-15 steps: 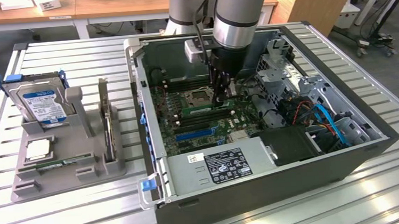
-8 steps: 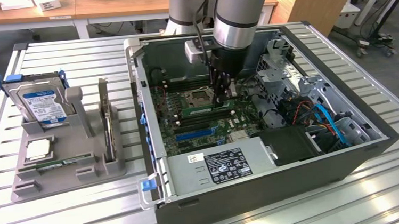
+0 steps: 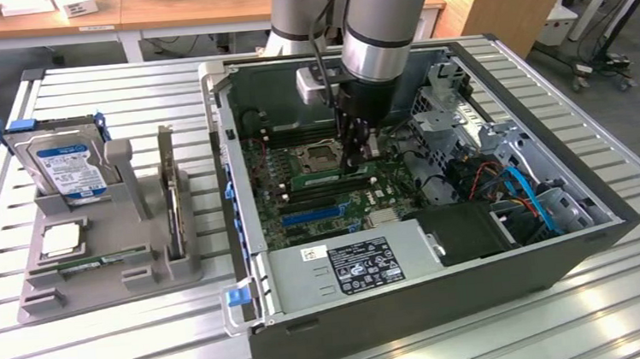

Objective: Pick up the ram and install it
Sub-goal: 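Insert the ram into the slot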

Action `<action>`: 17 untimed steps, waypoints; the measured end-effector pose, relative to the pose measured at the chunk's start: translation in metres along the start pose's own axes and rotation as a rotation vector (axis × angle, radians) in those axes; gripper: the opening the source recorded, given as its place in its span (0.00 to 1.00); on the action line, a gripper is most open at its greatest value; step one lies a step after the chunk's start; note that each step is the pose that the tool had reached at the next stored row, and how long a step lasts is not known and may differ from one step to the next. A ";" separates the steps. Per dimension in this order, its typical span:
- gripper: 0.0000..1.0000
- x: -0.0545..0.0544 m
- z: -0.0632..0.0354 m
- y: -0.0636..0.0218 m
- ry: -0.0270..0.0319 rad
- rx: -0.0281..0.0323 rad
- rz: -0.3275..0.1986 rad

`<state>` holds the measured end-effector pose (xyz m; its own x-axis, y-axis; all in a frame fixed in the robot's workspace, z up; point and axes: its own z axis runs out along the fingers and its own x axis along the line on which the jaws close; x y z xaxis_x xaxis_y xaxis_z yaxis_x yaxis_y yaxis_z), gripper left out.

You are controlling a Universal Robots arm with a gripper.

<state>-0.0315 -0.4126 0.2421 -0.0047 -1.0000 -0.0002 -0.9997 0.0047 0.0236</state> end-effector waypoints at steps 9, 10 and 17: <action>0.12 0.000 0.0034 0.0002 0.0000 0.0000 0.000; 0.12 0.000 0.0035 0.0002 -0.0001 0.0000 0.000; 0.12 0.000 0.0039 0.0011 0.0000 0.0000 0.000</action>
<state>-0.0327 -0.4126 0.2382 -0.0047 -1.0000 -0.0002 -0.9997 0.0047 0.0236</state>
